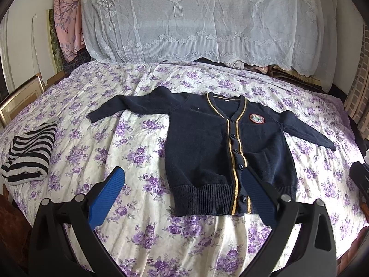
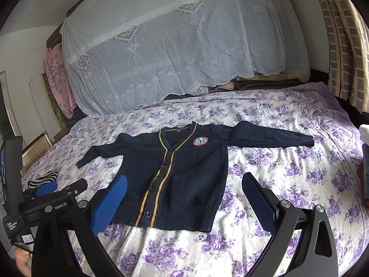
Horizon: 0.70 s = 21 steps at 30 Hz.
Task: Fold small clothes
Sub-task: 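Grasp one cardigan sleeve cuff with the right gripper and lift it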
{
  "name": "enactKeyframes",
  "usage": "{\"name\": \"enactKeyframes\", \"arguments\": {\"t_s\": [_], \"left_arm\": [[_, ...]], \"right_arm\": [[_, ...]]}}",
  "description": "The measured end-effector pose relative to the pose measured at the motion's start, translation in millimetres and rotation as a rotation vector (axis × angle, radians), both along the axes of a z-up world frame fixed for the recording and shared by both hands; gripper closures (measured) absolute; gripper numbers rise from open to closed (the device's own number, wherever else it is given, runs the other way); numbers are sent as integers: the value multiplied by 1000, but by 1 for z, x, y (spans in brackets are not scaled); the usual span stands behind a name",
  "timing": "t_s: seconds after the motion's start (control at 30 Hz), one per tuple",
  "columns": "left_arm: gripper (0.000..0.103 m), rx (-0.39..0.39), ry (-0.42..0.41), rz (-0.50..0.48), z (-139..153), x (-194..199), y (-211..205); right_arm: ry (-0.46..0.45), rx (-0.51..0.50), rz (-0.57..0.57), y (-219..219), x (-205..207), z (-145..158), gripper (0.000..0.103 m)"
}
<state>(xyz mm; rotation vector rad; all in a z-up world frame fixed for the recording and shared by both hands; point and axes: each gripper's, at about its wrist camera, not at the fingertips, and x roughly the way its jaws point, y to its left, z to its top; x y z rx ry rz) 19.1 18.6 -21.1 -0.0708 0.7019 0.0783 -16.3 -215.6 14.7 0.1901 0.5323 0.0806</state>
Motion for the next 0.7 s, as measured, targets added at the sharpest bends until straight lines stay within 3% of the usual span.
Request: {"name": "enactKeyframes", "arguments": {"t_s": [0.2, 0.47, 0.57, 0.7], "left_arm": [[4, -79, 111, 44, -35, 46, 25], [4, -78, 165, 86, -57, 110, 49], [4, -140, 182, 98, -64, 142, 69], [4, -249, 214, 137, -78, 184, 103]], "right_arm": [[65, 82, -51, -27, 36, -36, 3], [127, 122, -96, -76, 93, -74, 3], [141, 242, -110, -115, 119, -89, 3], [184, 480, -181, -176, 153, -116, 3]]}}
